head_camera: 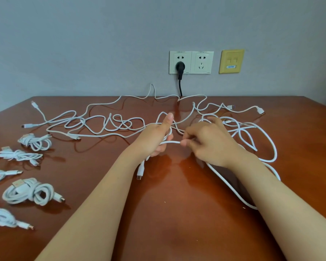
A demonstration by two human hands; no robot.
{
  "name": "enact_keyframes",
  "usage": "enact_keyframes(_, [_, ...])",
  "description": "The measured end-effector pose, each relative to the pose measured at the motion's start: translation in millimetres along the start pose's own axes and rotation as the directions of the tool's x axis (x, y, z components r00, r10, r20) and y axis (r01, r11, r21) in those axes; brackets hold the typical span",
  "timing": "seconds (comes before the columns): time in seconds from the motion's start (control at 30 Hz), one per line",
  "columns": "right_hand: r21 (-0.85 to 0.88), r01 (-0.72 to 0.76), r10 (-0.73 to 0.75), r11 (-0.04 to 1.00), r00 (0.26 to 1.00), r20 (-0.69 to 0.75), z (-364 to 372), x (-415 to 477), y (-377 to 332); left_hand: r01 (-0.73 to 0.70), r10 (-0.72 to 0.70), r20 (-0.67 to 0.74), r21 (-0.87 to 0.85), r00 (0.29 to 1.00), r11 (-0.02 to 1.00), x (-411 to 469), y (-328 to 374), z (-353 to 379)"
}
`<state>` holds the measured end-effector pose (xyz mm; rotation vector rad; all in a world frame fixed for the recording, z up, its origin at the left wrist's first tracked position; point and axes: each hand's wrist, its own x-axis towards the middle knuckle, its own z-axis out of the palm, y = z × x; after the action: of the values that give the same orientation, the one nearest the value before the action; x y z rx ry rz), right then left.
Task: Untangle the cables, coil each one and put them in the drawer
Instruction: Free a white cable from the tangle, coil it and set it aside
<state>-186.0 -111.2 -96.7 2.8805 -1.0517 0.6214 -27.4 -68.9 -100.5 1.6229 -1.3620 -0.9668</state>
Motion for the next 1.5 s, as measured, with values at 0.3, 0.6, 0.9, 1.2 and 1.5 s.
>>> enact_keyframes(0.3, [-0.114,0.001,-0.039,0.994,0.941,-0.337,14,1,1,-0.098,0.069,0.215,0.13,0.974,0.987,-9,4,7])
enact_keyframes(0.6, [0.095,0.059,-0.035,0.994,0.97,-0.239,15,4,-5,-0.144,0.129,0.228,0.05,0.965,0.988,-1,-4,10])
enact_keyframes(0.9, [0.155,0.093,-0.064,0.984,0.982,-0.18,22,5,-1,-0.148,0.15,0.261,-0.028,0.954,0.989,-1,-7,11])
enact_keyframes(1.2, [0.208,-0.048,0.033,0.977,0.997,0.075,9,0,-5,-0.16,0.137,0.389,0.027,0.911,0.987,-3,-4,6])
enact_keyframes(1.5, [0.122,-0.024,0.023,0.992,1.0,0.012,9,1,-2,-0.031,-0.004,0.405,0.08,0.914,0.996,-8,5,5])
